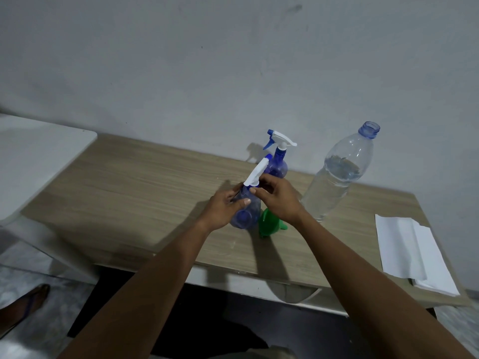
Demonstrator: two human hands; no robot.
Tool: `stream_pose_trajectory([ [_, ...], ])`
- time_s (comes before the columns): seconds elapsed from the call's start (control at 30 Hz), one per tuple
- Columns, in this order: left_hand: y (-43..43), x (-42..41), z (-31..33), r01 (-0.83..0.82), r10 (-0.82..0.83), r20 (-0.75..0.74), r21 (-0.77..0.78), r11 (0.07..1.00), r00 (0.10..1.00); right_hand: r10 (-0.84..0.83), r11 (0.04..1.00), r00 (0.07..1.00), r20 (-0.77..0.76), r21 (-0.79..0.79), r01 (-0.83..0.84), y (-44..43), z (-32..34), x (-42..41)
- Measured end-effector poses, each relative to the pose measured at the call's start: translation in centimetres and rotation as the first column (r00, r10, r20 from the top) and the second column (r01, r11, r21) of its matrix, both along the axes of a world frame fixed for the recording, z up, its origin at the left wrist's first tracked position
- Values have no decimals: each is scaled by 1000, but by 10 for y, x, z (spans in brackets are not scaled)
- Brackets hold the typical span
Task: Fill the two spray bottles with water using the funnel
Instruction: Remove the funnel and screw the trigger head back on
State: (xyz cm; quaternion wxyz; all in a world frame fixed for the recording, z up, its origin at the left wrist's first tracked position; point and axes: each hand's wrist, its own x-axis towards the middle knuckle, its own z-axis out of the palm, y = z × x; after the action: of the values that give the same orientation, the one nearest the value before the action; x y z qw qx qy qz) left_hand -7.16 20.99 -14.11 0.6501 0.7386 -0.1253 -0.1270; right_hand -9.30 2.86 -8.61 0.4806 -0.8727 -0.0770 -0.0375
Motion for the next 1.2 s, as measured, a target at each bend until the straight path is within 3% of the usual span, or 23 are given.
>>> stream_pose_trajectory([
  [0.2,-1,-3,7,2,-2,-4,11,1000,1000,-10,999,1000,-6,40,10,3,0,-5],
  [0.37,4,-7,12,6,-5,-32,49,999,999,-300,947,953,36,128,294,7,-10,-10],
  [0.57,19,-20,10,70,-69,-9,89,994,998,-120,968,992,-38,218,126,14,-13,-6],
  [0.73,38,-29,13,110,-99,-107,100,989,989,-73,952,987,-140,287,111,21,-18,-16],
  [0.97,58,-38,27,300,-217,-336,220,928,916,75,907,874,-480,397,140,45,-24,-43],
  [1.2,60,-44,31,334,-193,-422,292,896,886,77,909,807,-586,374,185,54,-32,-49],
])
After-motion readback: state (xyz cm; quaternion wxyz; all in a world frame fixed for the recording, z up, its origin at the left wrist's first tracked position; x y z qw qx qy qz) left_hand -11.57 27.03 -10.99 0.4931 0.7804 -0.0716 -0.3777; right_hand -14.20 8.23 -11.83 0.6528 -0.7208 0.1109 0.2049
